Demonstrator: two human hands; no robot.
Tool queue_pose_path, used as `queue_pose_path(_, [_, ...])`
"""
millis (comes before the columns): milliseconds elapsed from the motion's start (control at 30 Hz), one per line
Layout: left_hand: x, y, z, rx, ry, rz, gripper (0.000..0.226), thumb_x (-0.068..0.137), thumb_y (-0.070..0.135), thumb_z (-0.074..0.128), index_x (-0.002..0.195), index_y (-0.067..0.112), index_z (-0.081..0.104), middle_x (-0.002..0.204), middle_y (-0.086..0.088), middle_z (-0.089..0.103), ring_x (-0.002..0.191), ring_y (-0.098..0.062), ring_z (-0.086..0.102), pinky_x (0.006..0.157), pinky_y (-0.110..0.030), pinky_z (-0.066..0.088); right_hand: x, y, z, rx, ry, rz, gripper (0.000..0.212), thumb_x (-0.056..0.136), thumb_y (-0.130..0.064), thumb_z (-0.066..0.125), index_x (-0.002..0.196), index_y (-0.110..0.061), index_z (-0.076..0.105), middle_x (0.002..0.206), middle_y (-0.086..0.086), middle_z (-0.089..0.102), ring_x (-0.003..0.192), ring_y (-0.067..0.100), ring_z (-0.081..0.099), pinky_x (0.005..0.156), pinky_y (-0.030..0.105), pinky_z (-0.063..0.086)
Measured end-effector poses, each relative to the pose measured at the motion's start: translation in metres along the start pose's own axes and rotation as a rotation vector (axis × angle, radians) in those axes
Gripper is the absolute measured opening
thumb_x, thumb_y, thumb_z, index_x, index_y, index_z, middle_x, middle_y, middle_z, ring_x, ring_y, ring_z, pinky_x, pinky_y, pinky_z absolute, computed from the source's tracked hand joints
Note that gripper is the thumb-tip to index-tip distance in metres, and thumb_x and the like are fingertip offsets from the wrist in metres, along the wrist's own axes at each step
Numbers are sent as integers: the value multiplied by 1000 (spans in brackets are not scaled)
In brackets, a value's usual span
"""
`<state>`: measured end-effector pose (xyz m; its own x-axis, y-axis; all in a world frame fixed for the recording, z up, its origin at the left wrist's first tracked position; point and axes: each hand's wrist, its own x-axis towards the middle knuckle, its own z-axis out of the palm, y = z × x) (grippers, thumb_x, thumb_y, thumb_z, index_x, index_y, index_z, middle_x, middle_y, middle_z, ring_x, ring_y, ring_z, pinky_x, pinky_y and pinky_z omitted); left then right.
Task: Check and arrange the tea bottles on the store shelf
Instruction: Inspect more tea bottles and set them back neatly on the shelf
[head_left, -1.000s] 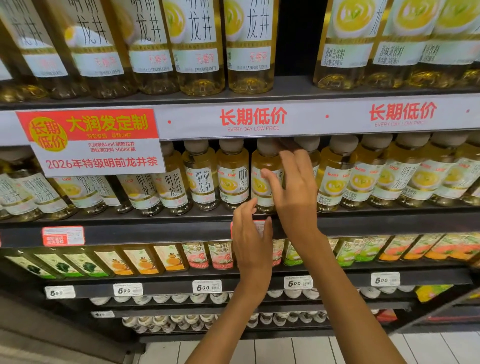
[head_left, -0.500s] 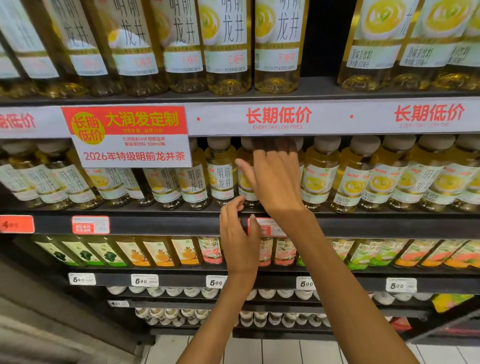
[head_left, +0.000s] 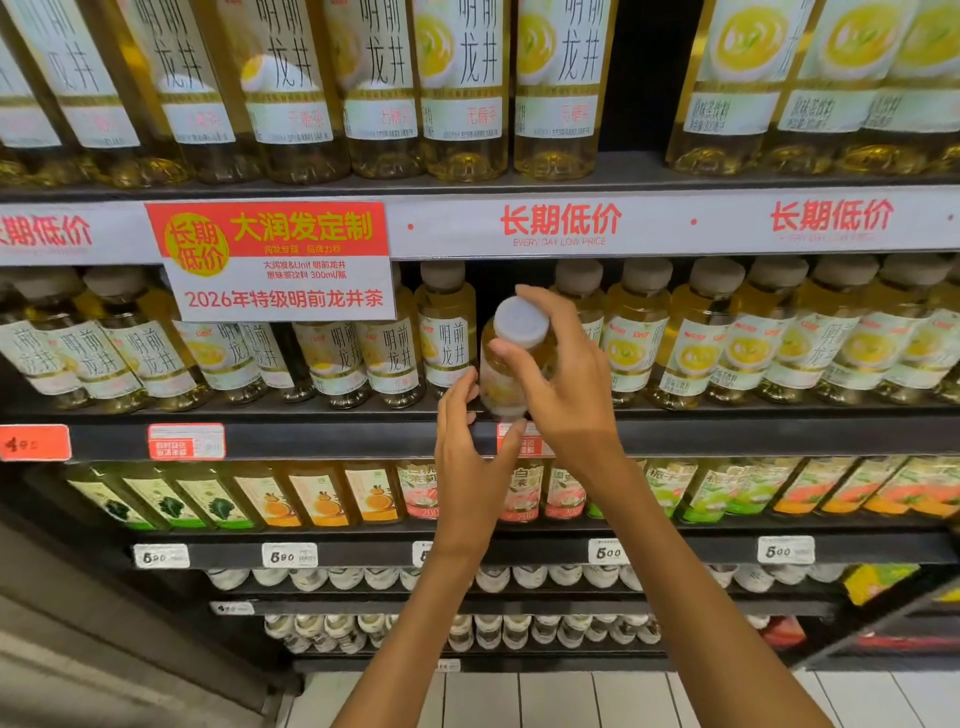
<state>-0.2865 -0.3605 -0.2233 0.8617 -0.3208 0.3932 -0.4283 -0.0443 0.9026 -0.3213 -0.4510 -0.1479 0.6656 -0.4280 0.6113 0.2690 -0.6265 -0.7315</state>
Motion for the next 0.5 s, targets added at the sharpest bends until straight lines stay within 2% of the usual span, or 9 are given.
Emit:
queue_pose_path(33, [-1,3,-3,-32,0,8,63,85,13,70,139,20,39,139,0,46,130,-6,42,104,-16,37,-3,-3,-3,65,14,3,41,89,-19,64,127,-12,50,115,-8,56,106,2,53,88,16,45])
queue_pose_path(100, [-3,10,-10,-103,-40,-12,62,82,25,71,136,24,41,134,2,52,125,-8,49,100,-20,43,-7,-10,-8,231,28,28,36,88,-18,64,122,-18,52,110,-17,58,104,-1,57,86,16,47])
queue_pose_path(167, [-9,20,-19,-193,-103,-65,63,78,39,72,132,19,47,121,5,63,112,-7,59,89,-23,50,-8,-18,-13,432,27,87,34,85,-19,68,117,-20,56,107,-14,64,104,6,62,84,20,51])
queue_pose_path(267, [-18,34,-32,-308,-169,-84,64,71,56,69,121,18,56,105,8,71,99,-7,67,76,-18,52,-4,-25,-17,617,63,211,29,80,-24,71,107,-22,62,102,-2,69,99,17,66,83,28,54])
queue_pose_path(367, [-28,45,-42,-392,-286,-200,54,78,65,57,106,20,65,93,7,75,84,-8,70,68,-18,52,0,-26,-19,904,-68,399,31,84,-34,58,109,-16,63,87,4,69,87,20,67,80,34,54])
queue_pose_path(433, [-34,44,-48,-436,-365,-335,58,76,68,50,100,19,70,91,1,75,80,-12,71,68,-23,54,-1,-27,-20,1064,-187,475,36,86,-34,52,112,-11,61,82,6,69,86,22,68,81,36,54])
queue_pose_path(500, [-38,44,-56,-425,-410,-415,58,76,68,46,101,22,72,98,-3,75,89,-17,71,79,-34,56,-4,-26,-19,1035,-218,486,31,87,-33,52,108,-12,63,77,5,69,82,23,68,81,38,54])
